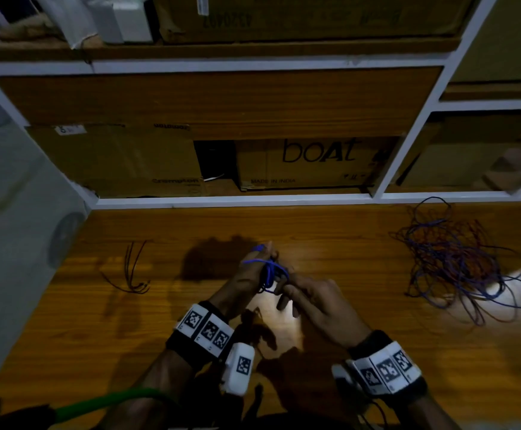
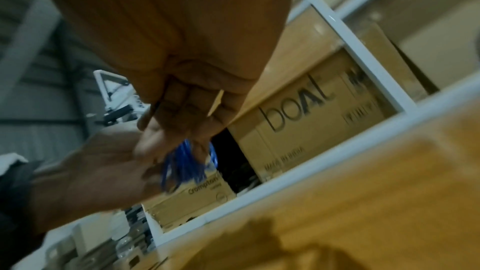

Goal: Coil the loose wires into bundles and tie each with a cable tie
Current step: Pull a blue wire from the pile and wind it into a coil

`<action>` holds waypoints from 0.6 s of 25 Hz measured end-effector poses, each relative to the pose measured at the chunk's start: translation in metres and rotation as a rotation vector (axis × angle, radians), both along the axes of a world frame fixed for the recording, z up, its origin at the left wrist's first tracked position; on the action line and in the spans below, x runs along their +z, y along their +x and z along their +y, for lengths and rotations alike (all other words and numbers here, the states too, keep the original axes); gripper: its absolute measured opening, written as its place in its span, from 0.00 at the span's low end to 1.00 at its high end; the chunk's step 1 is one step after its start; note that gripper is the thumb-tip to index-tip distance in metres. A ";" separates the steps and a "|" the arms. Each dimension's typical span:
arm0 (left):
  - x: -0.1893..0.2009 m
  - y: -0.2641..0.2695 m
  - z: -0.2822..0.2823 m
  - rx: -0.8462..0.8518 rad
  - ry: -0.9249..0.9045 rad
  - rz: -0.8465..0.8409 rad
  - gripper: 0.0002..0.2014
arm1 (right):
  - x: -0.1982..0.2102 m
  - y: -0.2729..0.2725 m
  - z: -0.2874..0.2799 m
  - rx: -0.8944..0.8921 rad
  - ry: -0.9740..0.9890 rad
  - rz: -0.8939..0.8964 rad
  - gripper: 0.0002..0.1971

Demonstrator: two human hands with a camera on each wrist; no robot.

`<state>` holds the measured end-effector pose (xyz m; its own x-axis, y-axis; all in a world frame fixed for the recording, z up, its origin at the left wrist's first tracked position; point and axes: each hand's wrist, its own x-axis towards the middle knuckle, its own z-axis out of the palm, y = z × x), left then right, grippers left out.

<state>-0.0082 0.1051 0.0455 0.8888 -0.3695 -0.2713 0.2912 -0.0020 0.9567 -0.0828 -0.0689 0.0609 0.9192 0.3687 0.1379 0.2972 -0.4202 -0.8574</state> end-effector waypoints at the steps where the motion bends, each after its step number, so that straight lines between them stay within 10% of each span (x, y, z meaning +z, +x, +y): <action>1: 0.000 -0.004 -0.002 -0.061 0.108 -0.034 0.24 | 0.002 0.003 0.001 -0.030 0.039 -0.013 0.12; 6: 0.014 -0.029 -0.012 -0.272 0.068 -0.086 0.26 | 0.014 0.018 0.009 -0.141 0.594 0.252 0.11; 15: 0.000 -0.028 -0.004 -0.312 -0.161 0.059 0.20 | -0.015 0.046 0.003 -0.363 0.923 0.879 0.08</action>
<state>-0.0363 0.1014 0.0451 0.7110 -0.6626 -0.2354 0.3553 0.0496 0.9334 -0.0368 -0.0660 0.0456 0.8567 0.1771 -0.4844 -0.5049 0.4798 -0.7175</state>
